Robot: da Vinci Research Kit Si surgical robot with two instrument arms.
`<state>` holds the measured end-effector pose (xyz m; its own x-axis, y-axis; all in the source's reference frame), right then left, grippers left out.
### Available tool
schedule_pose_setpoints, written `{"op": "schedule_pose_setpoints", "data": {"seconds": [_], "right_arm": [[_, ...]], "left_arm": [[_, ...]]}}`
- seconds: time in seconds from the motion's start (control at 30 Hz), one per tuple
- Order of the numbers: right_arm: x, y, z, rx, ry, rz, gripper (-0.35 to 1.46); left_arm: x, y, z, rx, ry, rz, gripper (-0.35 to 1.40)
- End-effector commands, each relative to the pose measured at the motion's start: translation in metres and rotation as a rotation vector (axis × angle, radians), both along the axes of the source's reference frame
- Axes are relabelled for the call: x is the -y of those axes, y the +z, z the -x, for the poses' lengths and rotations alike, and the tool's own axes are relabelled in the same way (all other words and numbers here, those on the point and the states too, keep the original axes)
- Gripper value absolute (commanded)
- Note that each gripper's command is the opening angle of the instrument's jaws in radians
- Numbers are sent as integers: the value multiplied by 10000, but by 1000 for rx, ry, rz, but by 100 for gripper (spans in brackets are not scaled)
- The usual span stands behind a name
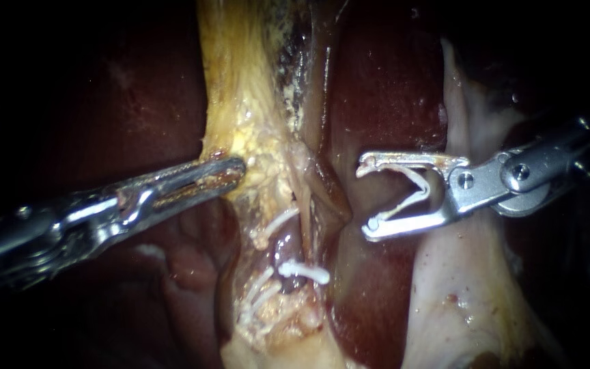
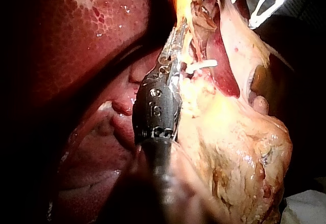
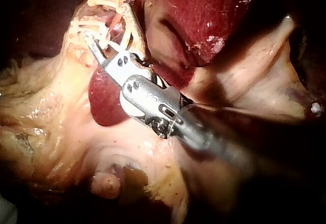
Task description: Clipping second clip right tube
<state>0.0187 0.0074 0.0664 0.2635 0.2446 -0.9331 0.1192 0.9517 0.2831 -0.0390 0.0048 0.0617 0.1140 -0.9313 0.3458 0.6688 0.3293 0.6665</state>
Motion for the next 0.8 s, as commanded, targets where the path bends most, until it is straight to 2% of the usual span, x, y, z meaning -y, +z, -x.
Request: {"op": "schedule_pose_setpoints", "data": {"seconds": [0.03,0.13,0.33,0.57,0.8], "right_arm": [[0,0,0,1,0,0,60],[4,1,-3,-3,-4,2,60],[26,16,-27,-18,-25,-12,60],[49,49,-55,-19,-36,-73,60],[60,83,-71,13,-48,-110,60]], "left_arm": [[0,-1,0,-1,-1,0,-35],[-1,-6,-2,0,0,-2,-35],[-11,-32,-16,6,-6,-8,-35],[-16,-70,-28,16,-26,-6,-35],[-20,-103,-33,30,-44,-5,-35]]}}
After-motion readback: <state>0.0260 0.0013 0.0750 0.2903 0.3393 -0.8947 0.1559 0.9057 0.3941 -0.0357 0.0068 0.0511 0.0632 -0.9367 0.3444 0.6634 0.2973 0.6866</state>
